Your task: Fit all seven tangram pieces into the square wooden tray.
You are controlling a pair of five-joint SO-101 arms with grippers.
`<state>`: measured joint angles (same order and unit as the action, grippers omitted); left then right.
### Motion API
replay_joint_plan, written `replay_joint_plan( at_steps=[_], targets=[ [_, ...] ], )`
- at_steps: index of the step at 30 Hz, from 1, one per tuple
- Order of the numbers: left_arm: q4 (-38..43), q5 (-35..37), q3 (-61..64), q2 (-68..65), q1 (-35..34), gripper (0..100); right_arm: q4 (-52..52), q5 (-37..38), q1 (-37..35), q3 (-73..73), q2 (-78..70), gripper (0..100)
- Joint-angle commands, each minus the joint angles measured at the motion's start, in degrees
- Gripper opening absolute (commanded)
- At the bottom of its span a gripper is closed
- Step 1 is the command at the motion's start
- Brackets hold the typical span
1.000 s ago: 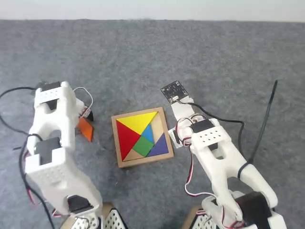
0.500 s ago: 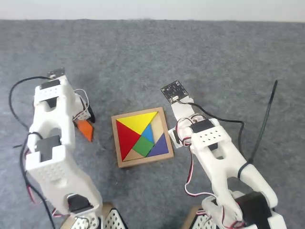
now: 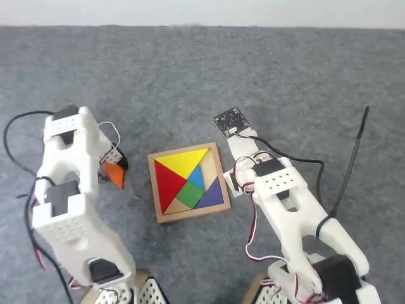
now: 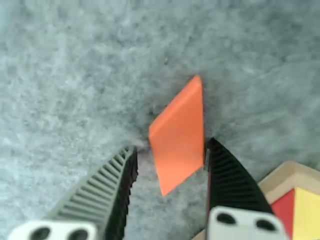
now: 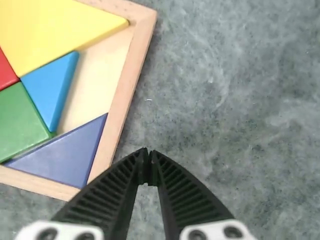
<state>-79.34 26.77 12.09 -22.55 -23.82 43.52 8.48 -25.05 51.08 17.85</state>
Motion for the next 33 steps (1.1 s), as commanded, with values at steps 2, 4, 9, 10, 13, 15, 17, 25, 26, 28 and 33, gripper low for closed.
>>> replay_joint_plan(
  at_steps=[2, 4, 9, 10, 13, 15, 17, 25, 26, 28, 33],
  targets=[
    [2.5, 3.5, 2.2, -0.3, -0.2, 20, 0.7, 0.5, -0.3, -1.8, 3.2, 0.8],
    [4.1, 6.6, 2.9, -0.4, -0.2, 16, 0.7, 0.5, -0.3, -1.8, 3.2, 0.8],
    [4.7, 7.0, 2.3, -0.4, -0.4, 7, 0.7, 0.5, -0.3, -1.8, 3.2, 0.8],
    [4.4, 6.9, 2.0, -0.4, -0.4, 7, 0.7, 0.5, -0.3, -1.8, 3.2, 0.8],
    [4.4, 4.4, 1.4, -0.4, 0.2, 7, 0.7, 0.5, -0.3, -1.8, 3.2, 0.8],
    [4.3, 0.4, 0.7, -0.4, 1.4, 7, 0.7, 0.5, -0.3, -1.8, 3.2, 0.8],
    [4.2, -4.3, -0.1, -0.4, 2.3, 7, 0.7, 0.5, -0.3, -1.8, 3.2, 0.8],
    [-0.5, -31.7, -9.0, -0.9, 1.8, 7, 0.7, 0.5, -0.2, -1.8, 3.2, 0.8],
    [-1.1, -35.3, -9.8, -0.9, 1.8, 7, 0.7, 0.5, -0.2, -1.8, 3.2, 0.8],
    [-2.7, -40.1, -10.9, -0.4, 1.8, 7, 0.7, 0.5, -0.2, -1.8, 3.3, 0.8],
    [-4.3, -40.3, -13.2, -1.0, 1.9, 7, 0.7, 0.5, -0.2, -1.8, 3.3, 0.8]
  ],
)
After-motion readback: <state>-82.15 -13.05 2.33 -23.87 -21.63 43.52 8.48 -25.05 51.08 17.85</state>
